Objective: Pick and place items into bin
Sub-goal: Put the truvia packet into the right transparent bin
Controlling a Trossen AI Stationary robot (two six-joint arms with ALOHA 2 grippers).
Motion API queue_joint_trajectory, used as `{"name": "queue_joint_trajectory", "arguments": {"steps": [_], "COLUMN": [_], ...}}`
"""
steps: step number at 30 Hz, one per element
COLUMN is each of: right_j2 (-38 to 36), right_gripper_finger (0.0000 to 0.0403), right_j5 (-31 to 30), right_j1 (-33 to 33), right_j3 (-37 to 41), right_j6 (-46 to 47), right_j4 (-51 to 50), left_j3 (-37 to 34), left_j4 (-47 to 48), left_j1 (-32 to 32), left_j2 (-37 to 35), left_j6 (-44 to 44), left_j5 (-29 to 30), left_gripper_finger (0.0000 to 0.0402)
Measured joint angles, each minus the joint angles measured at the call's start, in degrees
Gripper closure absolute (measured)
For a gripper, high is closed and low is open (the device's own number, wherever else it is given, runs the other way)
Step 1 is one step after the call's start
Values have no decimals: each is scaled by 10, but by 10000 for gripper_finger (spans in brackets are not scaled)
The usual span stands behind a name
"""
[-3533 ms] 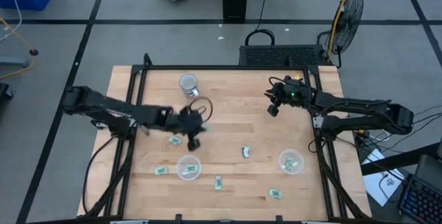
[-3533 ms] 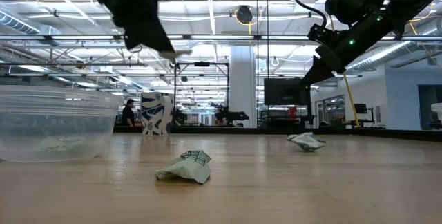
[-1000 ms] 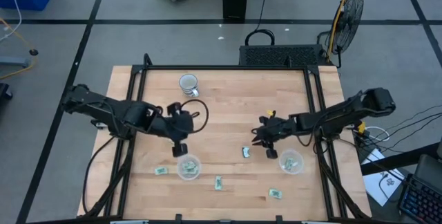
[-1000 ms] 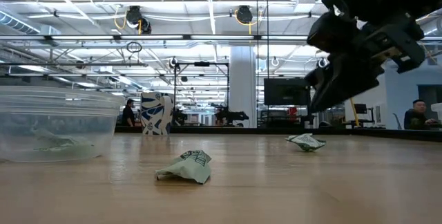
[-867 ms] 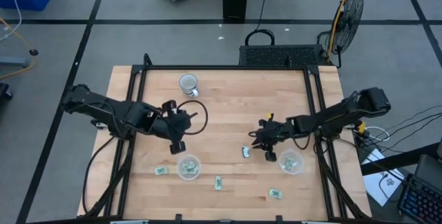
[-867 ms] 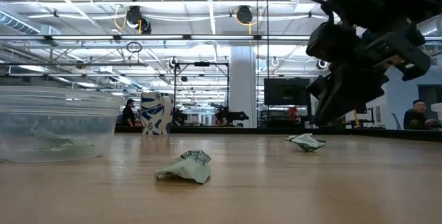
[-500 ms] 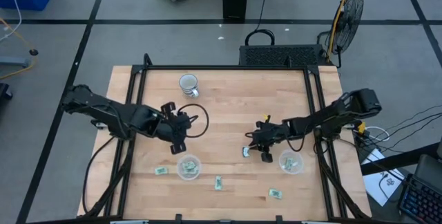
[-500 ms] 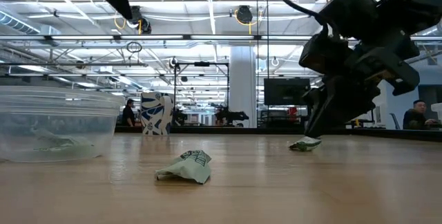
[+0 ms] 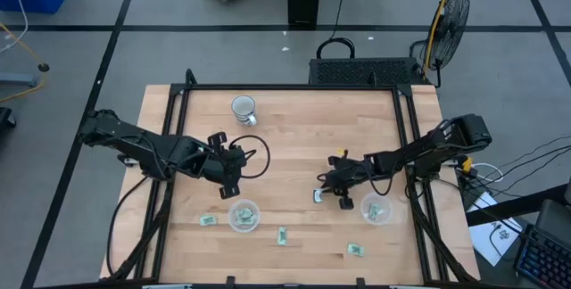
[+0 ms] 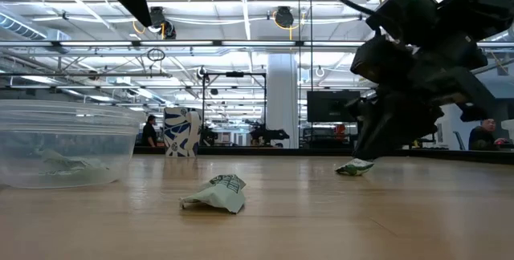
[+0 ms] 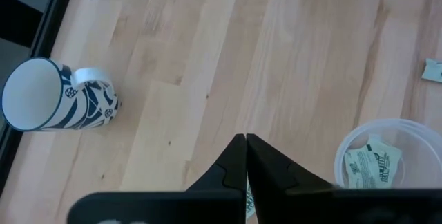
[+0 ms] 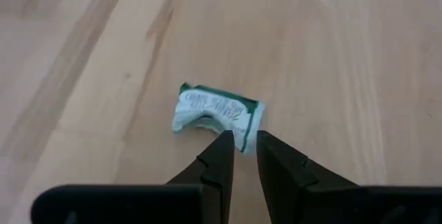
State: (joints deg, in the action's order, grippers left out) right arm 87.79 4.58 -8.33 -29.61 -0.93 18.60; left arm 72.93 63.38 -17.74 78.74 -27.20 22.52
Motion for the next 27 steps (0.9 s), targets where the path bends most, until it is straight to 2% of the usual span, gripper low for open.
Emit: {"name": "queue_joint_trajectory", "arguments": {"steps": [5,9,14,20,27], "right_j2": [0,0,0,2,3], "right_gripper_finger": [343,340,309,263,254], "right_j5": [14,16,15,15,15], "right_j1": [-4,-4,-4,-4,-4], "right_j3": [0,0,0,0,0], "right_j6": [-62,-74,-76,-103,-101], "right_j4": [0,3,4,4,4], "left_j3": [0,0,0,0,0], "left_j4": [0,0,0,0,-1], "left_j1": [0,0,0,0,0], "left_j2": [0,0,0,0,0], "left_j6": [0,0,1,0,0], "left_j5": [0,0,0,0,0], "left_gripper_finger": [397,379,371,385,393]}}
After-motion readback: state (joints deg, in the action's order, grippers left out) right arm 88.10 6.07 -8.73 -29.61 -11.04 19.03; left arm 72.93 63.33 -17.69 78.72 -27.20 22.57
